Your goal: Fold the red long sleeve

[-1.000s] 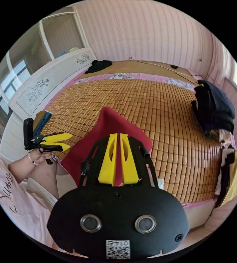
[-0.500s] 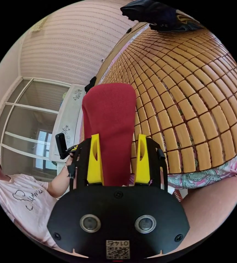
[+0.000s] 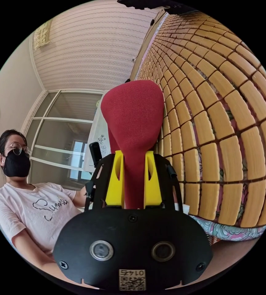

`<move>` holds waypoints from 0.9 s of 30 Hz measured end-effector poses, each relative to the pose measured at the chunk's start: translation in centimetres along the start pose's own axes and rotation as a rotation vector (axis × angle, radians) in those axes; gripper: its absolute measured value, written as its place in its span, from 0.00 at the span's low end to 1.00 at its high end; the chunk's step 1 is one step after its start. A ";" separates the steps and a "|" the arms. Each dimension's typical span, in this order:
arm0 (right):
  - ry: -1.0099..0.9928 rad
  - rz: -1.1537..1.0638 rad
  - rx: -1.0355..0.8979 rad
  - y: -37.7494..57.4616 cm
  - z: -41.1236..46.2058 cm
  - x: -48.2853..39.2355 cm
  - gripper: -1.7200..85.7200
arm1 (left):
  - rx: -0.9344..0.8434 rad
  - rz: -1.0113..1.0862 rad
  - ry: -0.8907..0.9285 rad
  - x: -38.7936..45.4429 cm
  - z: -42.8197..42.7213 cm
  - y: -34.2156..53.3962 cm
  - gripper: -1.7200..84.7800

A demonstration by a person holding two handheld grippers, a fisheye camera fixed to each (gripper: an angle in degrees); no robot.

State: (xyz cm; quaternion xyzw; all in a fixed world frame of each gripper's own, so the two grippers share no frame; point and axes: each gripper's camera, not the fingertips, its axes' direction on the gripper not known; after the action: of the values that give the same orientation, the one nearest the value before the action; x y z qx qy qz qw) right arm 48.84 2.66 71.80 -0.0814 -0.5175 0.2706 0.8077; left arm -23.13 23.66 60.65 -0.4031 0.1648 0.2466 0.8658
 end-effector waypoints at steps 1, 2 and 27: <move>0.009 0.003 -0.001 -0.3 -0.2 0.0 0.14 | 0.000 0.010 0.009 -0.2 -0.1 0.2 0.21; 0.006 0.011 0.000 -0.5 -0.4 0.1 0.13 | -0.008 0.019 0.018 -0.3 -0.2 0.4 0.21; -0.110 -0.801 -0.743 -9.5 22.9 -31.6 0.11 | 0.896 -0.332 -0.163 3.5 -20.1 28.0 0.13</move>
State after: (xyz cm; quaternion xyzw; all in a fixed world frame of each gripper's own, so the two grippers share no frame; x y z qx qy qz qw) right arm 22.01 -25.22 61.01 -0.1437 -0.6102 -0.2552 0.7362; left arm -37.67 24.47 29.22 0.0091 0.1197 0.0407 0.9919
